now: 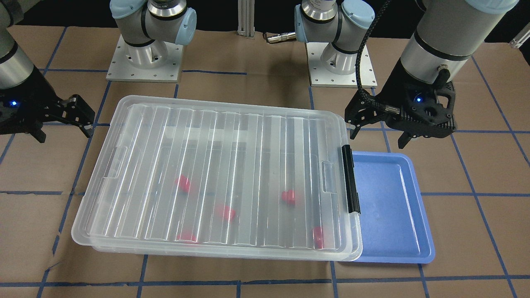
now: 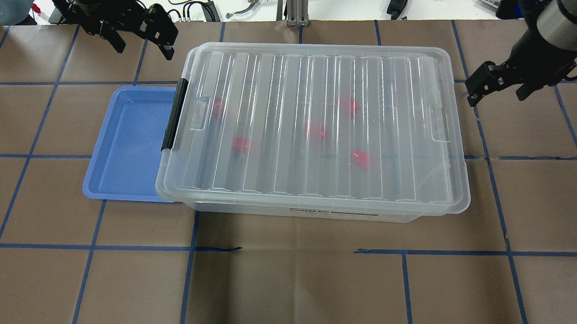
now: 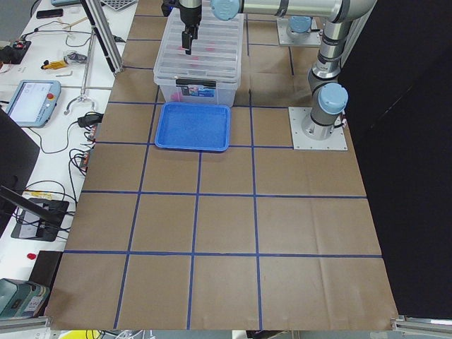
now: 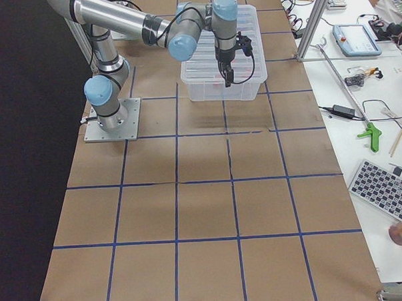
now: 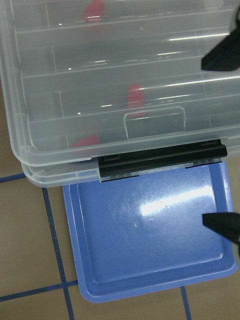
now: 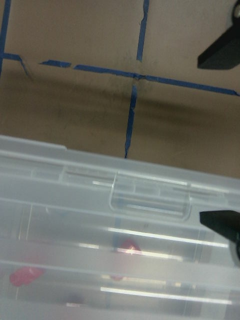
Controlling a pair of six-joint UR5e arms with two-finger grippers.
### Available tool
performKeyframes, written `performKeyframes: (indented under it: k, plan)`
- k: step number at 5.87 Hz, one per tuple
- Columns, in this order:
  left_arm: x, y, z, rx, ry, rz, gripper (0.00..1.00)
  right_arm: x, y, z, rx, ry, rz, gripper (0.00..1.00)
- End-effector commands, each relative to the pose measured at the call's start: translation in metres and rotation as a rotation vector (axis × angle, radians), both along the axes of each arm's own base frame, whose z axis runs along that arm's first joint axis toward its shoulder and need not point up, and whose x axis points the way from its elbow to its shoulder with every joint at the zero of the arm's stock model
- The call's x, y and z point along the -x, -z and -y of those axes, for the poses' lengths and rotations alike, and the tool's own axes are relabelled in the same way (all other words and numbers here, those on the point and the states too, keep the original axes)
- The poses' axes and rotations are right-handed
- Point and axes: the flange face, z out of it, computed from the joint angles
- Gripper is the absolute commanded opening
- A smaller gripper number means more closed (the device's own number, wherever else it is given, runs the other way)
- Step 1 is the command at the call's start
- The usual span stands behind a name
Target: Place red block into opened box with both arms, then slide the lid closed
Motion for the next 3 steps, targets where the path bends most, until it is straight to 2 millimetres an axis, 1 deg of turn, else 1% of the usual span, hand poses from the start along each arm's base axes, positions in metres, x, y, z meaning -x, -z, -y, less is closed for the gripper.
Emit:
performKeyframes:
  k: [1, 2, 3]
  plan:
    - [0.0, -0.006, -0.002, 0.005, -0.029, 0.001, 0.99, -0.077, -0.045, -0.004, -0.056, 0.066, 0.011, 1.0]
    - [0.001, -0.007, -0.002, 0.007, -0.028, 0.002, 0.99, -0.119, -0.047, -0.014, -0.056, 0.114, 0.007, 1.0]
    - [0.001, -0.006, -0.003, 0.006, -0.028, 0.001, 0.99, -0.127, -0.048, -0.016, -0.052, 0.121, -0.005, 1.0]
